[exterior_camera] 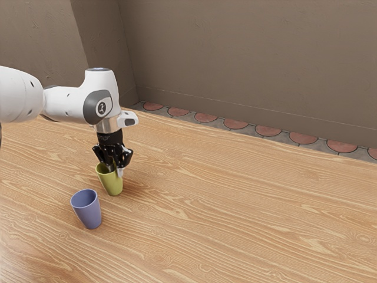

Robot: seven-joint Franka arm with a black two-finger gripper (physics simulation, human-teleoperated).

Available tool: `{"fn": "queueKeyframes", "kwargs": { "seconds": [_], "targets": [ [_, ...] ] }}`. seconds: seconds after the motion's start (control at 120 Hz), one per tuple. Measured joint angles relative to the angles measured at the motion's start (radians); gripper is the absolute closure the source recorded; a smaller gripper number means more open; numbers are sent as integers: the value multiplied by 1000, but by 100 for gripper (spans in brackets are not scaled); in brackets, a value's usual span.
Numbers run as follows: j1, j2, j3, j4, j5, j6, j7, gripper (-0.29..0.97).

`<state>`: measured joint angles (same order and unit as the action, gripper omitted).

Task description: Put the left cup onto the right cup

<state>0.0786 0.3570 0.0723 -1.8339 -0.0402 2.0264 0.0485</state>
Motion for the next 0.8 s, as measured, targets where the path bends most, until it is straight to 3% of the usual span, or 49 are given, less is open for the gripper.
{"fn": "queueKeyframes", "kwargs": {
  "seconds": [0.308, 0.8],
  "targets": [
    [-2, -1, 10, -1, -8, 1, -2, 75],
    [-4, -28, 10, -1, -2, -7, -14, 78]
  ]
}}
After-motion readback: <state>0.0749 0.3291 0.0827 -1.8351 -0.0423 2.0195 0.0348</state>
